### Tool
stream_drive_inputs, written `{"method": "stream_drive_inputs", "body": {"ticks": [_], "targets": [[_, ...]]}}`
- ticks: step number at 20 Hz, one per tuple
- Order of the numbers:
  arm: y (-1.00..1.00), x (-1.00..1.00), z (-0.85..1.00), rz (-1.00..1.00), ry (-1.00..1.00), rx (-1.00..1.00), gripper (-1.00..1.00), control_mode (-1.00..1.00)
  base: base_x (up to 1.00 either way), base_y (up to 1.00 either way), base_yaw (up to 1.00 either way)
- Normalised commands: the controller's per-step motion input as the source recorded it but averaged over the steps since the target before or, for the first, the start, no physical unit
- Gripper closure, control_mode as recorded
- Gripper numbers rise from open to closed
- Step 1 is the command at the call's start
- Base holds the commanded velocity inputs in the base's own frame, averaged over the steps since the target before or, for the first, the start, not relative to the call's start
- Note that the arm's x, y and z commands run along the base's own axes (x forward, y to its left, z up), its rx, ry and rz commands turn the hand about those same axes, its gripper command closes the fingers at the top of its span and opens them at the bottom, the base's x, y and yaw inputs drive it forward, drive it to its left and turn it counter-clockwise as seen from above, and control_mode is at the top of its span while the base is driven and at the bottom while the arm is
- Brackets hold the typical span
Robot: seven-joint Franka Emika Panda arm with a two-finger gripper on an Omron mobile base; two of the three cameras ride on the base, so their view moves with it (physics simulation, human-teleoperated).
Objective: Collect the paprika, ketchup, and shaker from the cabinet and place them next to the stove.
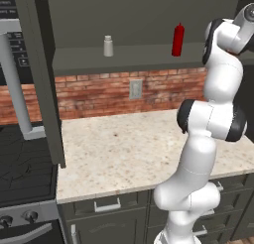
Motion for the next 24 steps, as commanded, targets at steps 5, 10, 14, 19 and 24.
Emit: {"method": "stream_drive_inputs", "body": {"ticks": [5, 10, 14, 19, 24], "targets": [[-0.01, 0.11, 0.00, -0.04, 0.00, 0.00, -1.00, -1.00, 0.00, 0.00, 0.00], [-0.12, 0.10, 0.00, -0.06, 0.00, 0.00, -1.00, -1.00, 0.00, 0.00, 0.00], [-0.10, 0.08, 0.00, -0.06, 0.00, 0.00, -1.00, -1.00, 0.00, 0.00, 0.00], [0.00, 0.06, 0.00, -0.05, 0.00, 0.00, -1.00, -1.00, 0.00, 0.00, 0.00], [0.00, 0.04, 0.00, -0.01, 0.00, 0.00, -1.00, -1.00, 0.00, 0.00, 0.00]]}}
